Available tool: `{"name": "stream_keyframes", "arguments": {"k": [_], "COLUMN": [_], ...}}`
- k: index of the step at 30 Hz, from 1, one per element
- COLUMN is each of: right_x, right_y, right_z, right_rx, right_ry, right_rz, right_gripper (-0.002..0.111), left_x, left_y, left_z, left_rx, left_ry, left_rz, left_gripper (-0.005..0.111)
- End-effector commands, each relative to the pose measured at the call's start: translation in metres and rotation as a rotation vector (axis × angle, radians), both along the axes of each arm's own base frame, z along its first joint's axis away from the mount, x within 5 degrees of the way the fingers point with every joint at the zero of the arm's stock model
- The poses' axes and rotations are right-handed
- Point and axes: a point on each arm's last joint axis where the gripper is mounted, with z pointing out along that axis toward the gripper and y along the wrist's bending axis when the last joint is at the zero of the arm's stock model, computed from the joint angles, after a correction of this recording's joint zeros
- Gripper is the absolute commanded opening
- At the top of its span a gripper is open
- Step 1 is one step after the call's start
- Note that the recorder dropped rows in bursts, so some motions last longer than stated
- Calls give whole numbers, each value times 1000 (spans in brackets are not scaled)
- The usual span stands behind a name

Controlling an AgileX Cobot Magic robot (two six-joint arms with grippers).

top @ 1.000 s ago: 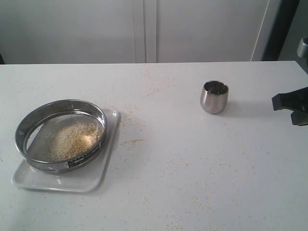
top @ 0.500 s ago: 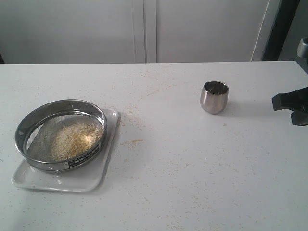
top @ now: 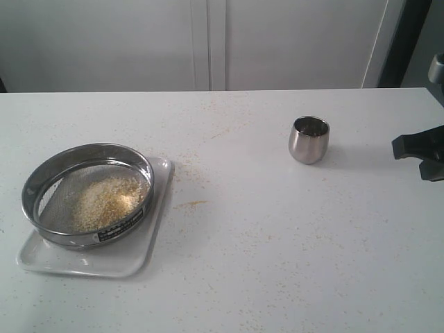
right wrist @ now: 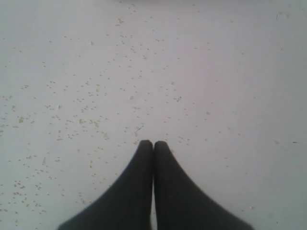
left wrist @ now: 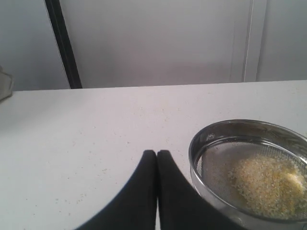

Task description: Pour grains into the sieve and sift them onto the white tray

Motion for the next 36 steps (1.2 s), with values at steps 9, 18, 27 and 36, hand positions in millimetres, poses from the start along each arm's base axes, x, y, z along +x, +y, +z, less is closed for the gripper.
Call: {"name": "stream_keyframes", "arguments": {"k": [9, 18, 27, 36], "right_x": [-1, -1, -1, -1], "right_y": [-2, -2, -2, -2], "right_z": [1, 1, 1, 1], "right_rx": [-8, -8, -8, -6], "right_ry": [-11, -11, -11, -11], "right_rz": [-7, -7, -7, -7], "right_gripper": [0, 0, 0, 0], "left_x": [24, 25, 35, 99], "left_y": [1, 1, 2, 5], "left_z": [35, 38, 34, 38], "left_rx": [-33, -31, -59, -75], "left_ry": [186, 152, 185, 480], "left_rz": [-2, 0, 6, 10], "left_gripper": [0, 0, 0, 0]}}
